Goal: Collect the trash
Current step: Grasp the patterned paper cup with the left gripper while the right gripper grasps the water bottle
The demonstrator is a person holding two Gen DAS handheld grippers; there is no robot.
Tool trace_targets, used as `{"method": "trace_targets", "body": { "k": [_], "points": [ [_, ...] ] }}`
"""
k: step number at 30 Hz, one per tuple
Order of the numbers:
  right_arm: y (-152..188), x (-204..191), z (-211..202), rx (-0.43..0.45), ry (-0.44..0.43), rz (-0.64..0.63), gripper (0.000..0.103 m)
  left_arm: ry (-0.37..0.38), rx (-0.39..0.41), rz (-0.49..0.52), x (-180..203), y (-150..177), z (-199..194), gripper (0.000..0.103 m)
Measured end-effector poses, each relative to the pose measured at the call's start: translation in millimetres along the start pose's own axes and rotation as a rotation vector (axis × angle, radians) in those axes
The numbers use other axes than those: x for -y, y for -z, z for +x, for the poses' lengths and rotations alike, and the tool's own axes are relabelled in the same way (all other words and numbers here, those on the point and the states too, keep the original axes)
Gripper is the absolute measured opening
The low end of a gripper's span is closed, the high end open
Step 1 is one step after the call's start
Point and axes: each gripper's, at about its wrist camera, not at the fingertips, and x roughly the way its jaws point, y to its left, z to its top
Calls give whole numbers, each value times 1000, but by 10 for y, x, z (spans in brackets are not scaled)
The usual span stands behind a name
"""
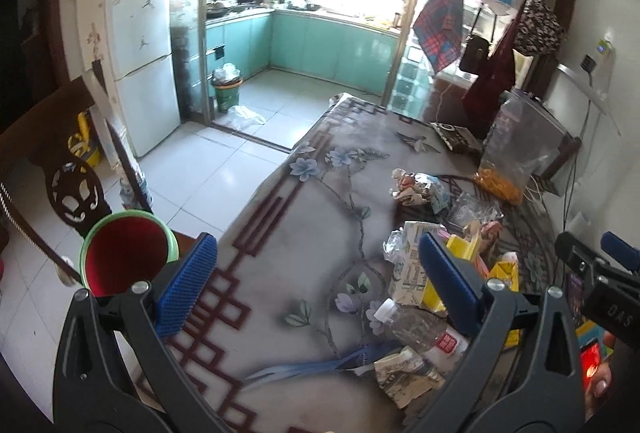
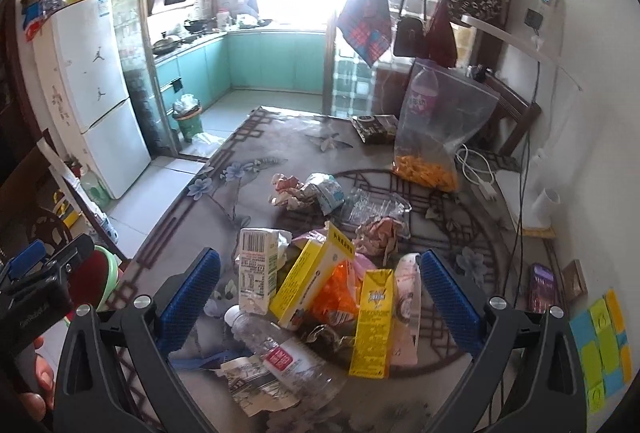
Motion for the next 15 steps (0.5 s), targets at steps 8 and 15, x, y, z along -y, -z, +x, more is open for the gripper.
{"method": "trace_targets", "body": {
  "k": [8, 15],
  "points": [
    [78, -23, -115, 27, -33, 49, 96, 59, -64, 34, -187, 12, 9, 99],
    [755, 419, 366, -235, -166, 179, 96, 183, -216, 36, -360, 274, 285, 99]
  ]
}}
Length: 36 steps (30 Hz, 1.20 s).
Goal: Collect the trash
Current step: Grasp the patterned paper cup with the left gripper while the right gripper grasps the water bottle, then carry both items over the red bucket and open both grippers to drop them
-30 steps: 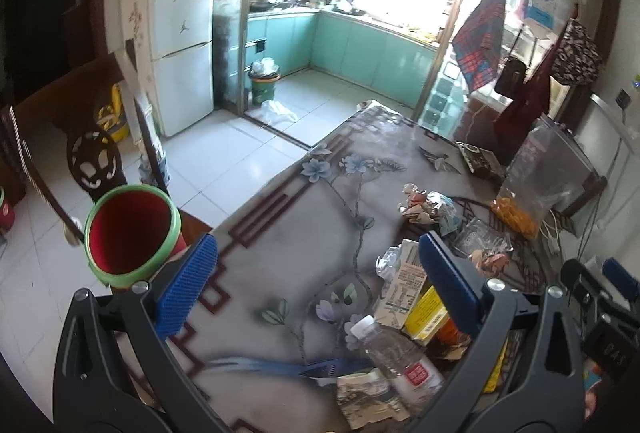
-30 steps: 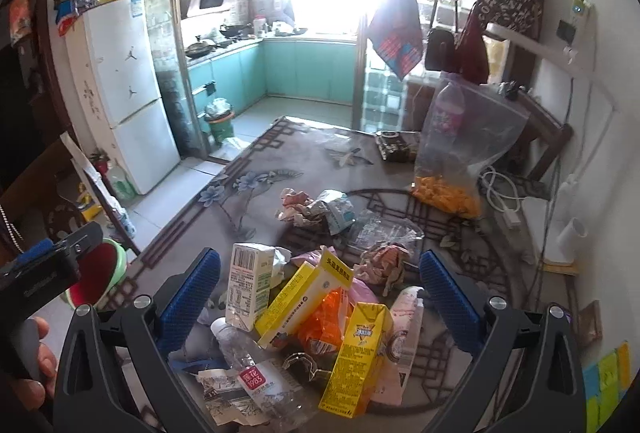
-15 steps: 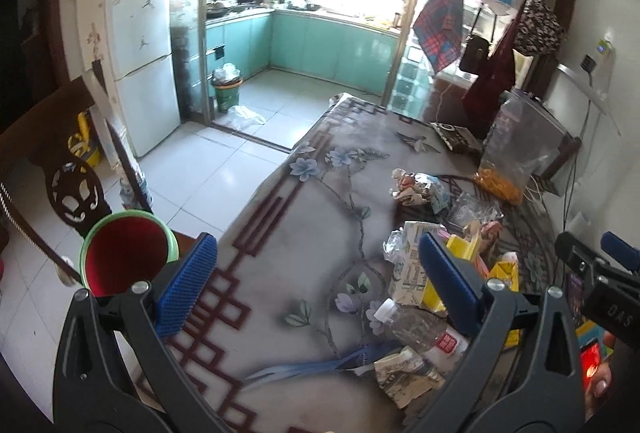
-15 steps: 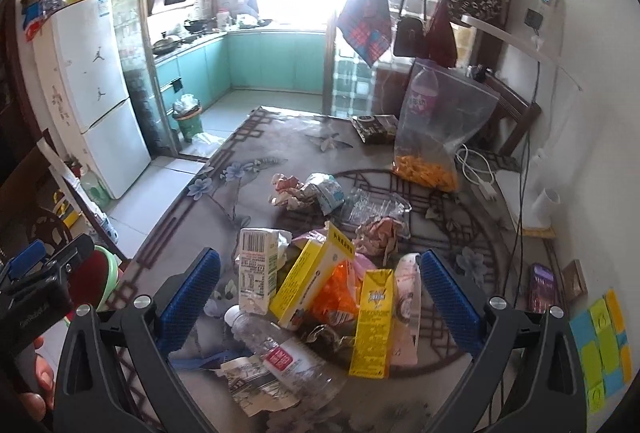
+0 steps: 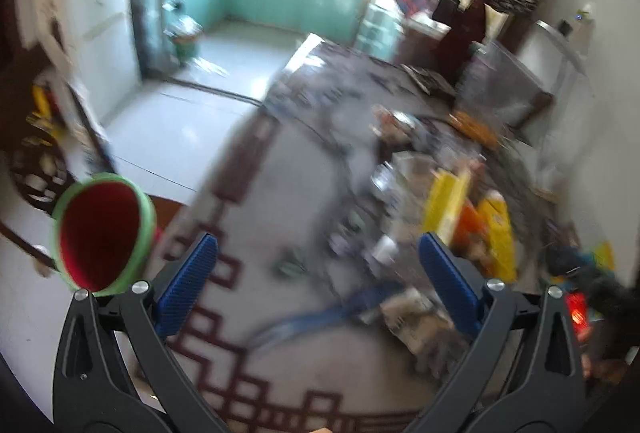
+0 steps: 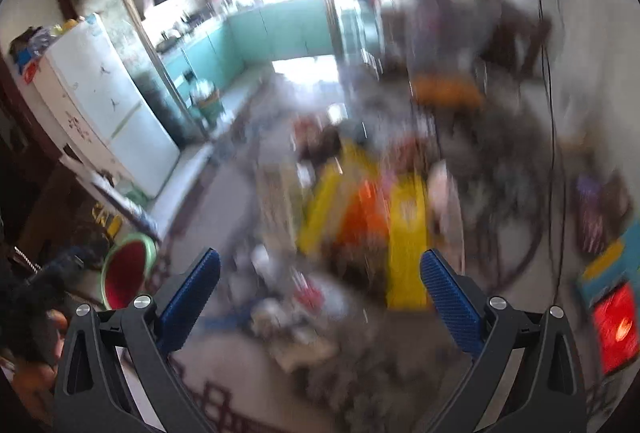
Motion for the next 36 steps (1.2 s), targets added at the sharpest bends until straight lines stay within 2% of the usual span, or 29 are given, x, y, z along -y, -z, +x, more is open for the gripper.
{"method": "trace_targets", "body": {
  "k": [3, 6, 7, 9, 12, 16, 17, 18, 20, 23, 27, 29, 32, 33, 34, 35, 36],
  "points": [
    [145, 6, 275, -88, 15, -41, 93, 17, -56, 36, 2, 96, 154, 99],
    [80, -157, 547, -164, 60, -209, 83, 67, -117, 48, 28, 233, 295, 98],
    [46, -230, 654, -205, 56, -281, 82, 83, -128, 55, 49, 277, 319, 98],
    [26, -305, 843, -286, 23, -370, 71, 99, -160, 61, 101, 371, 387, 96],
    [-9, -293, 1194, -431, -29, -411, 69, 126, -199, 56, 173, 485, 469, 96],
    [5, -284, 1515, -542, -75, -442, 67, 143, -256, 59, 262, 636, 606, 96],
    [-1, -316, 1542, -557, -79, -453, 64, 153, -274, 62, 295, 685, 656, 96],
    [26, -335, 1586, -567, -87, -462, 56, 148, -286, 69, 326, 726, 702, 96],
    [12, -322, 1573, -560, -121, -444, 54, 136, -310, 74, 382, 794, 791, 96],
    [-54, -299, 1343, -503, -203, -417, 50, 145, -338, 64, 440, 846, 855, 96],
    [-235, -178, 849, -351, -249, -376, 49, 188, -363, 27, 556, 850, 962, 96],
    [-317, -60, 675, -293, -260, -325, 49, 183, -387, 26, 636, 891, 1069, 95],
    [-415, 147, 451, -215, -273, -239, 49, 146, -431, 31, 715, 977, 1273, 86],
    [-399, 175, 424, -185, -258, -219, 49, 149, -442, 19, 723, 1002, 1317, 76],
    [-399, 216, 399, -179, -263, -200, 49, 142, -451, 11, 731, 1024, 1352, 72],
    [-401, 235, 395, -176, -267, -184, 49, 131, -420, 29, 773, 1012, 1319, 56],
    [-395, 290, 382, -172, -275, -158, 49, 134, -428, 38, 798, 1006, 1328, 52]
  ]
}}
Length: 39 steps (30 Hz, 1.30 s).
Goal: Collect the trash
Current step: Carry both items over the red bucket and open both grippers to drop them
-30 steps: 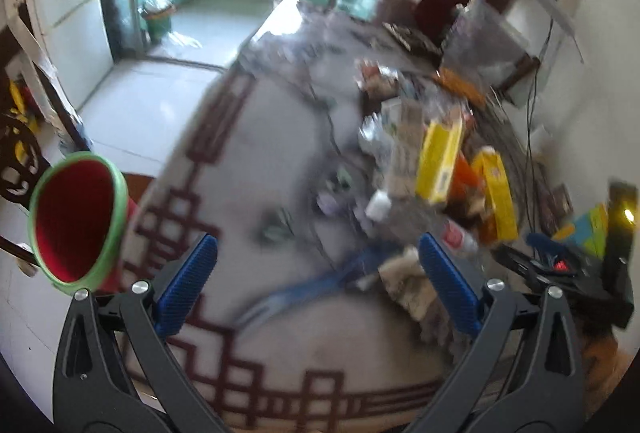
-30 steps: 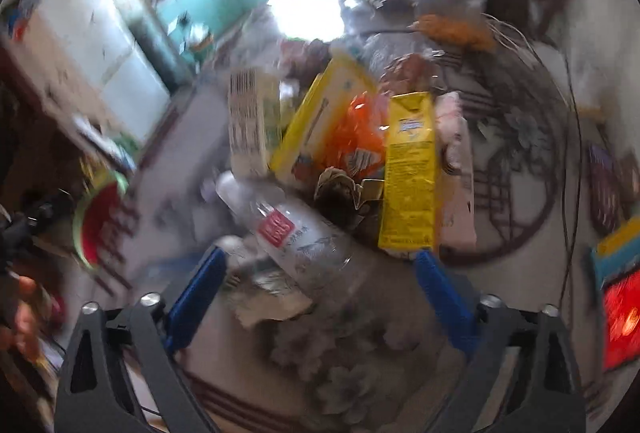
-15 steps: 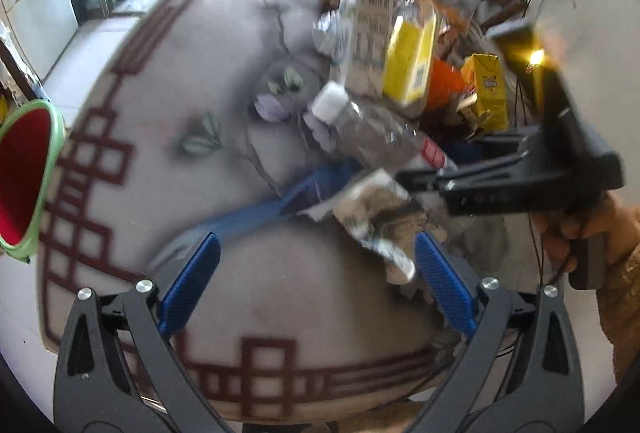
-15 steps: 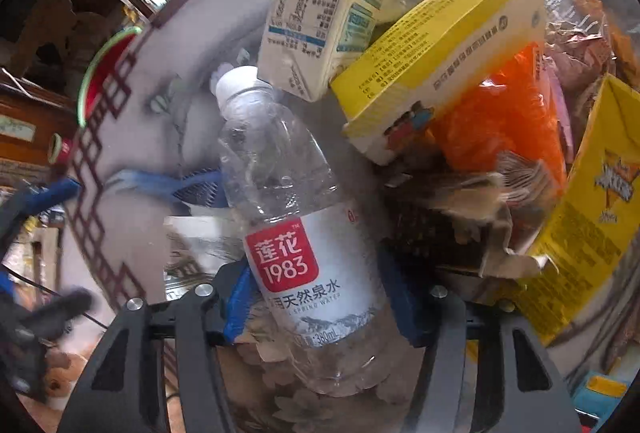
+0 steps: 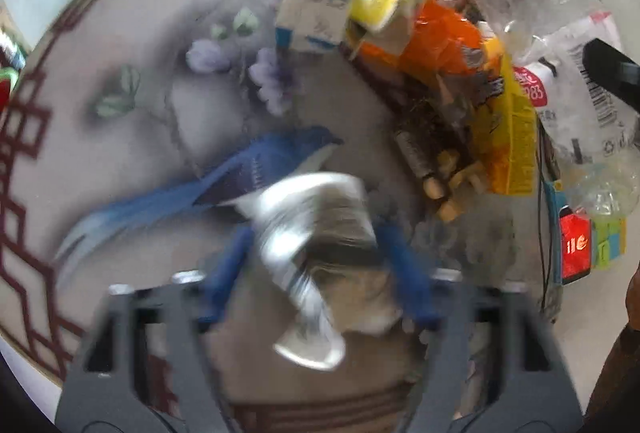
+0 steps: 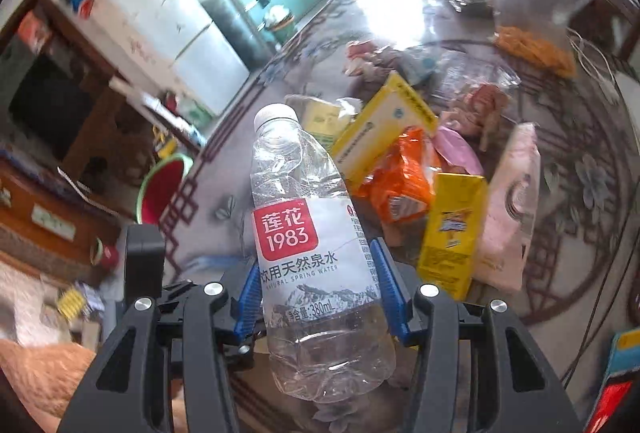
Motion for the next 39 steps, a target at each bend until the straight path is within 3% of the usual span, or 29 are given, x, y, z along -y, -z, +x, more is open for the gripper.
{"method": "trace_targets", "body": {
  "k": [5, 10, 16, 19, 25, 30, 34, 39],
  "points": [
    [19, -39, -19, 25, -43, 37, 49, -15, 76, -39, -52, -14, -249, 51],
    [-100, -383, -17, 66, -96, 10, 49, -88, 239, -88, -294, 8, -942, 51],
    [-289, -1092, 213, 75, -154, -83, 49, -214, 441, -266, -1053, -8, -1869, 51],
    [-381, -1515, 469, 62, -162, -122, 49, -264, 484, -323, -1445, 0, -2062, 51],
    [-546, -2325, 1221, -29, -166, -167, 49, -370, 467, -437, -2389, 62, -2238, 51],
    [-631, -2879, 2089, -163, -194, -173, 49, -394, 424, -510, -2991, 100, -2204, 51],
    [-646, -3246, 2690, -254, -198, -193, 49, -401, 394, -530, -3272, 120, -2125, 51],
    [-759, -3448, 3075, -282, -188, -141, 60, -400, 372, -526, -3546, 88, -2030, 51]
  ]
}}
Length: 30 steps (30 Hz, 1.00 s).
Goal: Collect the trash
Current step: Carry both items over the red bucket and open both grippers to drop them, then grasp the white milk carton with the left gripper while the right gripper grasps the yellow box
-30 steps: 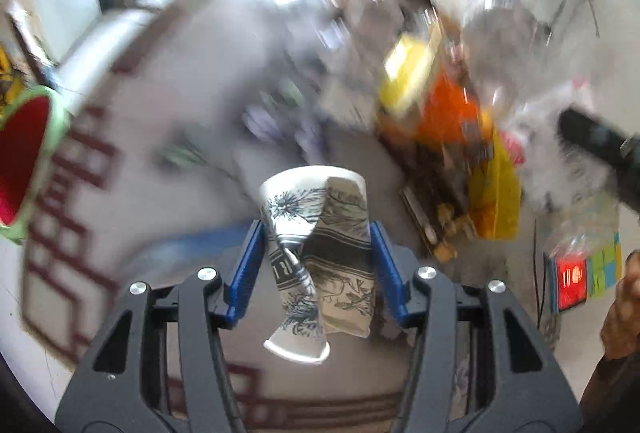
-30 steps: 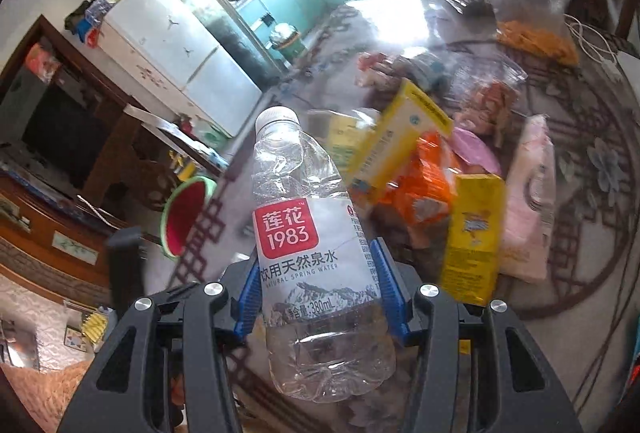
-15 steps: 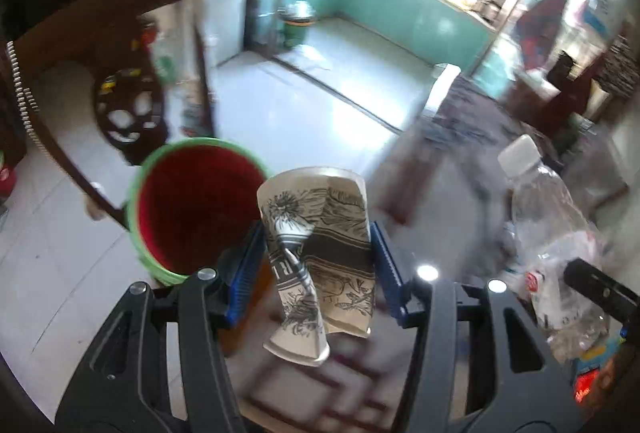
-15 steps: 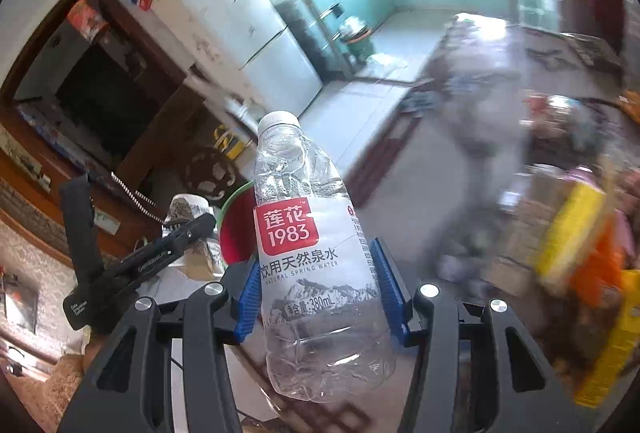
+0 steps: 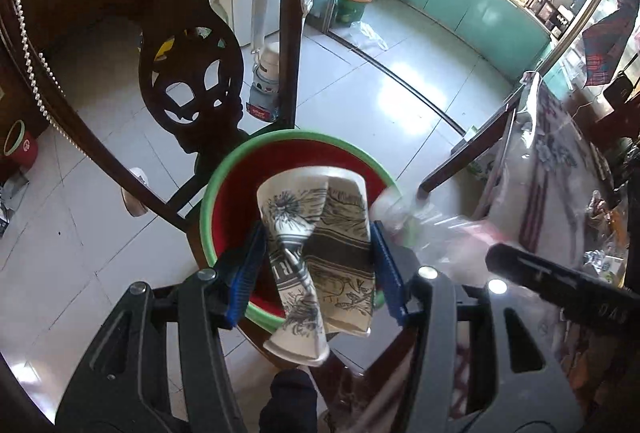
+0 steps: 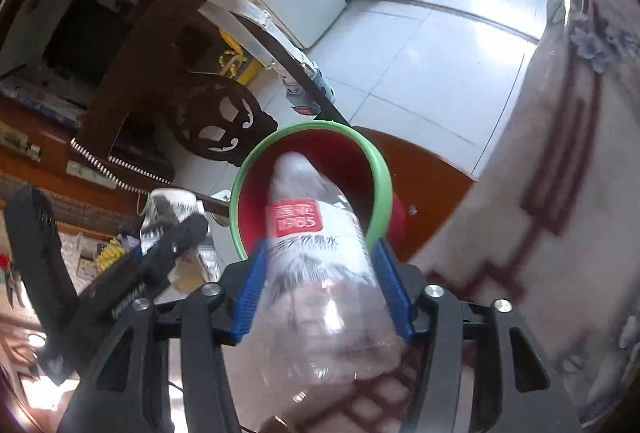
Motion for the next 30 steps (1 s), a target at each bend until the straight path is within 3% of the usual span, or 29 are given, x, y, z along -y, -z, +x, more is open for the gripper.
{"method": "trace_targets", "body": {
  "k": [7, 15, 25, 28, 30],
  "points": [
    [100, -88, -316, 78, 78, -47, 66, 1, -12, 23, -22, -103, 172, 51],
    [492, -6, -877, 192, 245, -109, 67, 11, -5, 66, 111, -199, 285, 51],
    [853, 257, -1196, 235, 348, -61, 68, -12, 12, 92, 221, -227, 314, 52],
    [939, 297, -1293, 253, 357, -41, 74, -23, 25, 86, 237, -219, 281, 69],
    [982, 327, -1368, 262, 363, -32, 75, -20, 36, 89, 254, -207, 252, 72]
  ]
}}
